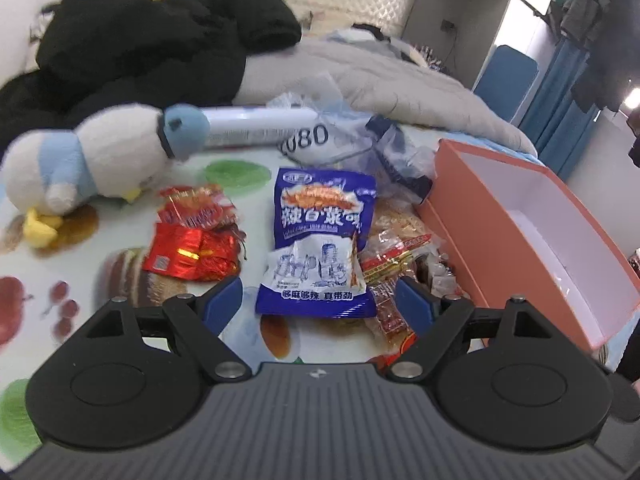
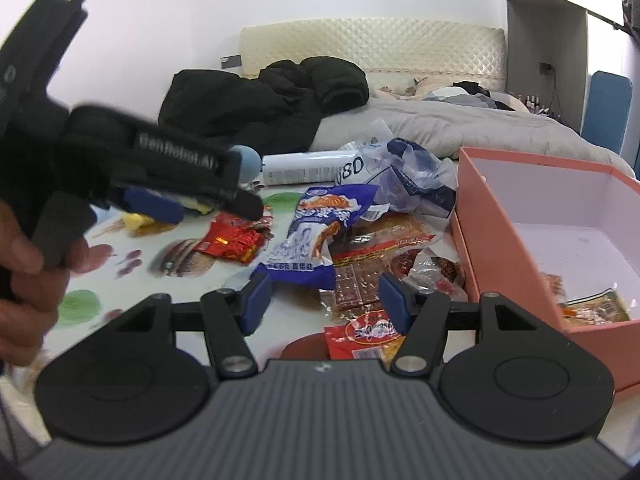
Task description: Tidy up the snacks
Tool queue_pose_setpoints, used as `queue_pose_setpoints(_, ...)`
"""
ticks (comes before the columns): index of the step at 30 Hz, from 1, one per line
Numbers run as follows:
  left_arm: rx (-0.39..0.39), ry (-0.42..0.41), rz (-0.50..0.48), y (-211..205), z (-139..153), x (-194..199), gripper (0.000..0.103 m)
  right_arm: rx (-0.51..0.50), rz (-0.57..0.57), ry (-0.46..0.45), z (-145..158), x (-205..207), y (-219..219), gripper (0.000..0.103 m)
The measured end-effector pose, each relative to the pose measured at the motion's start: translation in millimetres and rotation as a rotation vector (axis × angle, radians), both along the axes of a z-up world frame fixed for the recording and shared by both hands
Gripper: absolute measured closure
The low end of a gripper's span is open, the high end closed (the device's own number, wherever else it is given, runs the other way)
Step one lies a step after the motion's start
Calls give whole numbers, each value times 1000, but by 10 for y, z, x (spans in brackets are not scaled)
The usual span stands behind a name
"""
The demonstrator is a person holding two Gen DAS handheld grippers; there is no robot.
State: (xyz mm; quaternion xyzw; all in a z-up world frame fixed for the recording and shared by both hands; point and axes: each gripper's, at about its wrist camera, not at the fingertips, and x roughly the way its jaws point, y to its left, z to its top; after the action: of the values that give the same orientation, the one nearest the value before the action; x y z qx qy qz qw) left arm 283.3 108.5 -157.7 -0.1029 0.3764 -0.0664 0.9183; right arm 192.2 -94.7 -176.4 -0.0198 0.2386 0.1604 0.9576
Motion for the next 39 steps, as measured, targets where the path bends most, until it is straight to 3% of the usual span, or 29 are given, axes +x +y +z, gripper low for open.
queue_pose_setpoints(3,-23,4,-21,-36,-147,153,17,-84,-18,13,-197,117,66,41)
queue_pose_setpoints(7,-41,35,-53,-124,-332,373,16,-115,-35,27,-318,229,49,41)
queue_pose_setpoints(13,10,36,-52,-249,-524,703,16,-147,-7,79,-455,511,55,41)
queue_pose_setpoints(14,14,38,-53,-249,-546,751,16,-144,-5,89,-470,547,51,36)
queue_pose_setpoints(15,19,42,-52,-247,-564,803,16,-135,-8,93,-483,573,38,24)
queue_pose_setpoints(17,26,38,-51,-231,-590,900,16,-124,-14,93,-497,617,26,15)
queue_pose_setpoints(24,-55,75,-61,-104,-739,1137,16,-137,-15,119,-553,815,65,16)
queue_pose_setpoints(27,-45,75,-69,-127,-773,1156,16,-116,-29,167,-618,864,28,16)
queue_pose_setpoints(29,-37,84,-78,-142,-791,1152,16,-79,-32,176,-646,859,-10,18)
queue_pose_setpoints(34,-22,90,-94,-163,-774,1069,23,-64,-5,179,-673,821,-21,36)
queue_pose_setpoints(39,-26,104,-72,-109,-718,885,35,-73,33,170,-627,725,2,63)
